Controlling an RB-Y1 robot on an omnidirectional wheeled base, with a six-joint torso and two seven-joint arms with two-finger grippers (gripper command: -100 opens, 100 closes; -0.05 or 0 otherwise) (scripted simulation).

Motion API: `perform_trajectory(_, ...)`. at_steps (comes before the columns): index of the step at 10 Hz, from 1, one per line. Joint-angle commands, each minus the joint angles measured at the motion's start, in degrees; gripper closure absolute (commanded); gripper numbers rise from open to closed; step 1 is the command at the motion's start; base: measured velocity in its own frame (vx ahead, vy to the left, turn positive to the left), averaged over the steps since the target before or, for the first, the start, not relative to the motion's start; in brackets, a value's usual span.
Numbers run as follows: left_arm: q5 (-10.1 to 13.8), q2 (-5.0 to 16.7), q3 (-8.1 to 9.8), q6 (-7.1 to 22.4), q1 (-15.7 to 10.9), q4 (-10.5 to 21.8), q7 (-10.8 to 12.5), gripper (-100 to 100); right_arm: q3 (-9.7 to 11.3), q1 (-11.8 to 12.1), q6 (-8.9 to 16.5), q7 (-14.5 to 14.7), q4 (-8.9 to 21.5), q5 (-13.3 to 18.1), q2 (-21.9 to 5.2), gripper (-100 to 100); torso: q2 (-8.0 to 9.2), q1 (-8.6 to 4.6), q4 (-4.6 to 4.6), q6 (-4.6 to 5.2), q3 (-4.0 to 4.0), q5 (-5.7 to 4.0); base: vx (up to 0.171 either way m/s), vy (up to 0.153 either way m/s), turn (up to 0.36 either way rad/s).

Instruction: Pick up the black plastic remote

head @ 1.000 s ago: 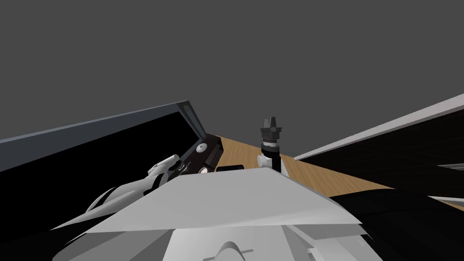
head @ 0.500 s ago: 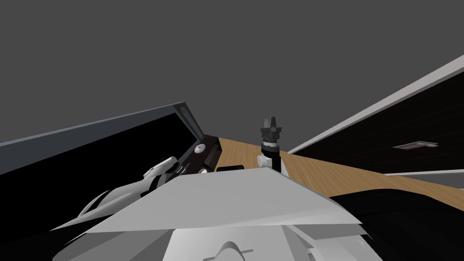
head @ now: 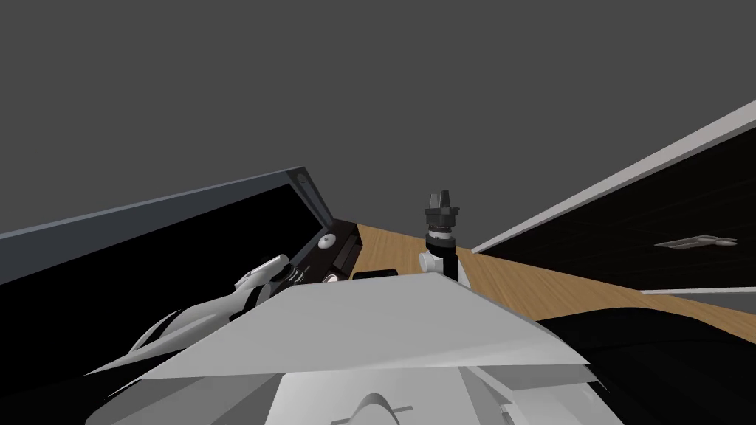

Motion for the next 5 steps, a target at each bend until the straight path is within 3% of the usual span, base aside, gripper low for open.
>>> perform_trajectory(1, -0.9, -0.6, -0.64, 1.0, -0.6, -1.2, -0.8, 100, 0.0, 0.0, 0.0, 0.0, 0.0, 0.0, 0.0, 0, 0.0, 0.0, 0.0, 0.0, 0.0, 0.0, 0.084, -0.019, 0.353)
perform_trajectory(5, -3.5, -2.2, -2.55, 3.6, -4.1, -2.9, -4.3, 100, 0.0, 0.0, 0.0, 0.0, 0.0, 0.0, 0.0, 0, -0.3, -0.17, -0.05, 0.08, -0.17, -0.03, 0.105, -0.053, 0.406)
